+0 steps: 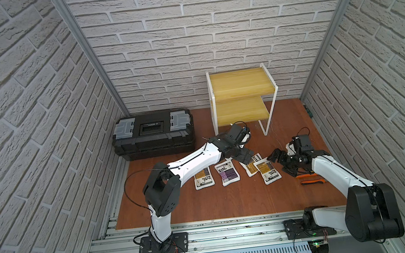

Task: Place the bagged coffee beans on the shelf by color
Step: Adjust the bagged coffee beans at the center of the board.

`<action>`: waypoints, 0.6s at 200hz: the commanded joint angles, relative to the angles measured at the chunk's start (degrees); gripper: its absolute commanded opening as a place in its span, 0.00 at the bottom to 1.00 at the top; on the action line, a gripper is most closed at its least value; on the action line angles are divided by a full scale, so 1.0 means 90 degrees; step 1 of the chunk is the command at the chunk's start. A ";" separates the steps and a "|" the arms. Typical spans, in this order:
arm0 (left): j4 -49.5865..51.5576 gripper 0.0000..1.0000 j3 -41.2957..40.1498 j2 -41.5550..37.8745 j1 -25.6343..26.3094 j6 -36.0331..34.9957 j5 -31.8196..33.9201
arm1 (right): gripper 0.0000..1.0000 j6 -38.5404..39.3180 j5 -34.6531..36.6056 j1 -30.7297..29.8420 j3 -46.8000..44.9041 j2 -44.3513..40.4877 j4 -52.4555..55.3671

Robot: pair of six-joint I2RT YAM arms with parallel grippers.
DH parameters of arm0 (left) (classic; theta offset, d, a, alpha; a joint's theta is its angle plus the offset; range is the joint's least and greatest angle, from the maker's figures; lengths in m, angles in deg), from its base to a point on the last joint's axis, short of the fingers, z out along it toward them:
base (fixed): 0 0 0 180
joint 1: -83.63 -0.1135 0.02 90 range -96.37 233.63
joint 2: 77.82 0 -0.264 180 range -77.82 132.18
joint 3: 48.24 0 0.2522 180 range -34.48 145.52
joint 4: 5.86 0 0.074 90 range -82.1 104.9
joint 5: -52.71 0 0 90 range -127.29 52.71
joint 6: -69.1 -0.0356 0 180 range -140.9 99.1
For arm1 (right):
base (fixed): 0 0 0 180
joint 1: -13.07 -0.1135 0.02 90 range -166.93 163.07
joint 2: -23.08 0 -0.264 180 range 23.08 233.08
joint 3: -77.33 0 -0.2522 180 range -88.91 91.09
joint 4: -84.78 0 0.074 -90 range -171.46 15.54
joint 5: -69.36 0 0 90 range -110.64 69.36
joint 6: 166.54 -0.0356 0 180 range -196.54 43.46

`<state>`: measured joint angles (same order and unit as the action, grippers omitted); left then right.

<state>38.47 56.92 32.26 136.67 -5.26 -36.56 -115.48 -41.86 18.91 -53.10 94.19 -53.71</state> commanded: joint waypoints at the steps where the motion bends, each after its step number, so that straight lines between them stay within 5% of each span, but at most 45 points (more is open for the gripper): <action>1: 0.0300 0.98 0.0456 0.0387 0.0141 -0.0295 0.0243 | 0.99 0.0170 -0.0314 0.0268 -0.0244 -0.0161 0.0228; 120: 0.0530 0.99 0.1326 0.1687 0.0426 -0.0860 0.0337 | 0.99 0.0520 -0.1484 0.0932 -0.0561 0.0554 -0.0256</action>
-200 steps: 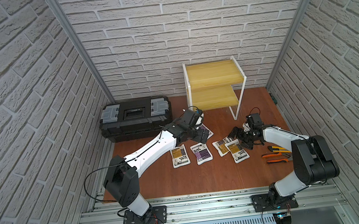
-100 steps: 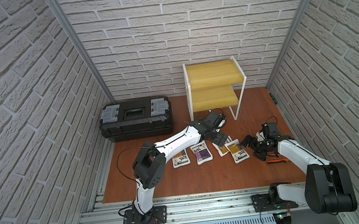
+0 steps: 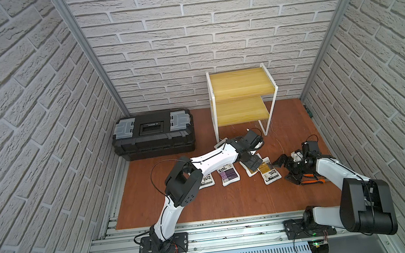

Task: Place the bagged coffee beans on the shelf by color
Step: Adjust the bagged coffee beans at the center of the board, then pick up the bagged coffee beans at the center of the board.

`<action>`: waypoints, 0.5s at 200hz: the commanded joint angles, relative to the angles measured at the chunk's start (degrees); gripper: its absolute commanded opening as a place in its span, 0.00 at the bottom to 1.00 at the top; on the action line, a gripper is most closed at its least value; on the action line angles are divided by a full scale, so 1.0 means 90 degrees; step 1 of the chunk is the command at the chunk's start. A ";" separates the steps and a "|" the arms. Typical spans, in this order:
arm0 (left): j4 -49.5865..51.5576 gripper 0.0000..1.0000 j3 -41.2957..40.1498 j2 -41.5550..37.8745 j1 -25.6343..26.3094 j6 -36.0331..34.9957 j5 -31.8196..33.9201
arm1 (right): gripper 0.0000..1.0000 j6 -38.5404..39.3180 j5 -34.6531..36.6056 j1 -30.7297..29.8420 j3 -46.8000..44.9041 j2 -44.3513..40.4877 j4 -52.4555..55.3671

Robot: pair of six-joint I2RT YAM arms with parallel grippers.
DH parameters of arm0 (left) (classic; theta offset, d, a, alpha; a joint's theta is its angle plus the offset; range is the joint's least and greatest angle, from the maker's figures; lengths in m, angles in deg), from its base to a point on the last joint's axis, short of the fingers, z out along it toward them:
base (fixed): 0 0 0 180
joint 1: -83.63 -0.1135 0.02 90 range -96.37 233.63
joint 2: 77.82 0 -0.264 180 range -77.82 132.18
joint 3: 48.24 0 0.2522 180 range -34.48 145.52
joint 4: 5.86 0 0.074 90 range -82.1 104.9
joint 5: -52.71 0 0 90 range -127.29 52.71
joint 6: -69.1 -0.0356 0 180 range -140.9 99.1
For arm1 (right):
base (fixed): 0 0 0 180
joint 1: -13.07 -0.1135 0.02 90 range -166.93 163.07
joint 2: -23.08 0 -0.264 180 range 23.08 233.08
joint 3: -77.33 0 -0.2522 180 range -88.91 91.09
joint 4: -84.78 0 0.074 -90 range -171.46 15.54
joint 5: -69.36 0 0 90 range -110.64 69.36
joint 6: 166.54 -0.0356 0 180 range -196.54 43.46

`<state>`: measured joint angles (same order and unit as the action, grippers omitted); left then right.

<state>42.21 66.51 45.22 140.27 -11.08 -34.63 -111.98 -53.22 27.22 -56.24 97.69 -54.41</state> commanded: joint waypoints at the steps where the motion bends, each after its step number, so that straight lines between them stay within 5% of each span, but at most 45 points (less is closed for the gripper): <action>1: 0.0119 0.99 0.0272 0.0250 0.0025 -0.0223 0.0129 | 0.99 0.0135 -0.0225 0.0005 -0.0212 0.0171 -0.0181; 100: 0.0117 0.99 0.0139 0.0669 0.0000 -0.0271 0.0258 | 1.00 0.0443 -0.0326 0.0019 -0.0369 0.0289 0.0012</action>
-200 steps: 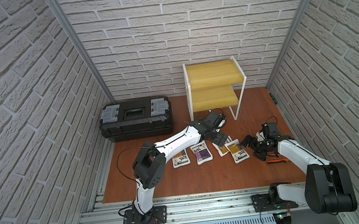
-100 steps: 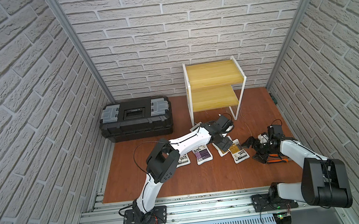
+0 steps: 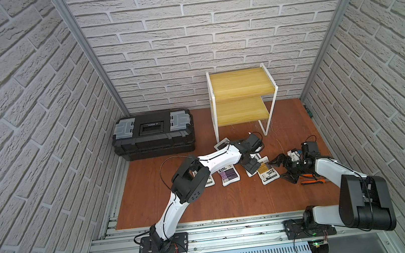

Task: Place the bagged coffee beans on the shelf by color
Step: Pick up the bagged coffee beans at the center of the board.

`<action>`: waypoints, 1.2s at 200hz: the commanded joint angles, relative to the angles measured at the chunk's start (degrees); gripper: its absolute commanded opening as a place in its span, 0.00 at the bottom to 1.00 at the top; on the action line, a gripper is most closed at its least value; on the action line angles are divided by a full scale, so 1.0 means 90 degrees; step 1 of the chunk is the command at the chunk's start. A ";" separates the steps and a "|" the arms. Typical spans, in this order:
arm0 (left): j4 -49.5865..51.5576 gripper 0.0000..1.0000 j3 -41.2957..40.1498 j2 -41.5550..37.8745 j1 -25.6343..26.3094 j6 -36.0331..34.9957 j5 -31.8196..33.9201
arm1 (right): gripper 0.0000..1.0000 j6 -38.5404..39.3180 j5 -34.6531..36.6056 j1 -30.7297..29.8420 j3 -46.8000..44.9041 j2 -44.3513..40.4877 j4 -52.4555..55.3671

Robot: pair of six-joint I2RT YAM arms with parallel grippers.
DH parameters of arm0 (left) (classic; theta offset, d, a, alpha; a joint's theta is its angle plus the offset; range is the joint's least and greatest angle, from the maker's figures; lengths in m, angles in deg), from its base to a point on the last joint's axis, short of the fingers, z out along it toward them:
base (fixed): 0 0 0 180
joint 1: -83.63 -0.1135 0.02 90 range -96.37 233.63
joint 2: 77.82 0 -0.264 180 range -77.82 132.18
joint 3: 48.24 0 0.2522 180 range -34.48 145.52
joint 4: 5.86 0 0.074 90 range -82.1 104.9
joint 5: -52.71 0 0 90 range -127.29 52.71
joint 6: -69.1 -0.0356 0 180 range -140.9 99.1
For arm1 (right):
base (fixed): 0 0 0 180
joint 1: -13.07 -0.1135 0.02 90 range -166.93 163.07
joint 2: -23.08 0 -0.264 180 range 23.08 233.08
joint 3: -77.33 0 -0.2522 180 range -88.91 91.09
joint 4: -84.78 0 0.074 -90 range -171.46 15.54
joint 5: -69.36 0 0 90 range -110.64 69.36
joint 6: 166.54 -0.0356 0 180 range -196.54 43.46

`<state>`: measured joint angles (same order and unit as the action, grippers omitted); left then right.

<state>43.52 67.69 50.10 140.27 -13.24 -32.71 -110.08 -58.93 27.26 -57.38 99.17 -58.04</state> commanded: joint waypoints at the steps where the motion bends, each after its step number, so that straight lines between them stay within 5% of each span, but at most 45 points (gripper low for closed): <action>1: -0.0031 0.99 0.0002 0.0130 0.0000 -0.0031 0.0046 | 0.99 0.0236 0.0318 0.0019 -0.0237 0.0117 0.0430; 77: -0.0171 0.98 -0.0187 0.0118 -0.0039 -0.0018 -0.0030 | 1.00 0.0631 0.0864 0.0367 -0.0062 -0.0240 0.0987; 127: -0.0227 0.99 -0.0240 0.0099 -0.0045 -0.0031 -0.0070 | 1.00 0.0611 -0.0110 0.0443 -0.0231 0.0321 0.0231; 188: -0.0237 0.99 -0.0247 0.0078 -0.0049 -0.0019 -0.0119 | 0.84 0.0475 -0.0837 0.0434 -0.0388 0.0828 -0.0339; 240: -0.0266 0.98 -0.0232 0.0068 -0.0044 -0.0002 -0.0157 | 0.58 0.0426 -0.0976 0.0428 -0.0446 0.0668 -0.0274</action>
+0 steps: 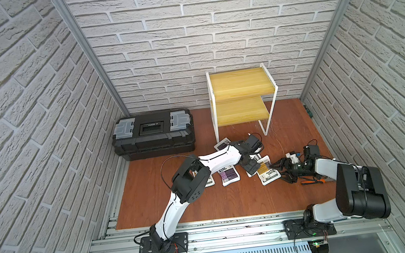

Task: Place the bagged coffee beans on the shelf by color
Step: Pick up the bagged coffee beans at the center of the board.

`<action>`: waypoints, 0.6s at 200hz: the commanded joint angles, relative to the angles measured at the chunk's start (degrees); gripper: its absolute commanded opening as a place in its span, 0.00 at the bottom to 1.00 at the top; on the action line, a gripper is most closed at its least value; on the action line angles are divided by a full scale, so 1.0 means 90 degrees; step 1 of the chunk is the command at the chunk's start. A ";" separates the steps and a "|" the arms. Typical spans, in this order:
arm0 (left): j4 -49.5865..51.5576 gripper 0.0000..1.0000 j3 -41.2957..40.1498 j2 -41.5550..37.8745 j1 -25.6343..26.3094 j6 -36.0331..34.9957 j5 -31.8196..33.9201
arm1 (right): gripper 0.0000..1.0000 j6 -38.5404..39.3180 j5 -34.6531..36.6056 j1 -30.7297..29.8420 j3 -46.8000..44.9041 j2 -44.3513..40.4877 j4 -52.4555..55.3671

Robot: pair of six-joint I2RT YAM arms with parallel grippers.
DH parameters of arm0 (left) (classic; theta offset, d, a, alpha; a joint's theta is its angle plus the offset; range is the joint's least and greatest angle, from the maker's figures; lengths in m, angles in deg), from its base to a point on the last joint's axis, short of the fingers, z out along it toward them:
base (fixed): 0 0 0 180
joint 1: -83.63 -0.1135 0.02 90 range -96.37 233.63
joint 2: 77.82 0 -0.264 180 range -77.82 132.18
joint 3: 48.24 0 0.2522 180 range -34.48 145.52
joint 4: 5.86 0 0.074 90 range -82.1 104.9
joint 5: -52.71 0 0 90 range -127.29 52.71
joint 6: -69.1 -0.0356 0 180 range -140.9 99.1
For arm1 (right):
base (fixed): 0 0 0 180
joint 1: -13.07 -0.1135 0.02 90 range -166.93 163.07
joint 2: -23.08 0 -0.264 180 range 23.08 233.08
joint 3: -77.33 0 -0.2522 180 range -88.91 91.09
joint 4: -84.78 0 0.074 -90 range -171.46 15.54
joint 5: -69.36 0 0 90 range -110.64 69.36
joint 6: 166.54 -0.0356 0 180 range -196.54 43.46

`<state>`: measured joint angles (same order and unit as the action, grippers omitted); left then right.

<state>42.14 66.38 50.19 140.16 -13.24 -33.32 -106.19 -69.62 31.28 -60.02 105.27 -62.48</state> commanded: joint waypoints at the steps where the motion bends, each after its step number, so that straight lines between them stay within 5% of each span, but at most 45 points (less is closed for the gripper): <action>1: -0.0113 0.98 -0.0090 0.0056 -0.0031 -0.0007 -0.0089 | 0.57 -0.0006 0.0214 -0.0025 -0.0153 -0.0020 0.0222; 45: -0.0089 0.98 -0.0100 -0.0007 -0.0031 0.0019 -0.0132 | 0.34 -0.0040 0.0198 -0.0022 -0.0177 -0.0332 0.0429; 69: -0.0021 0.98 -0.0076 -0.0156 -0.0023 0.0080 -0.0143 | 0.03 -0.0074 0.0188 -0.0022 -0.0135 -0.0524 0.0602; 120: 0.0409 0.99 0.0111 -0.1020 -0.0039 0.0439 -0.0082 | 0.03 -0.0148 0.0136 -0.0022 0.0087 -0.1221 0.1297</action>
<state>43.63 66.38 47.91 140.16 -11.62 -33.98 -107.26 -68.04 31.28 -61.05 98.08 -55.22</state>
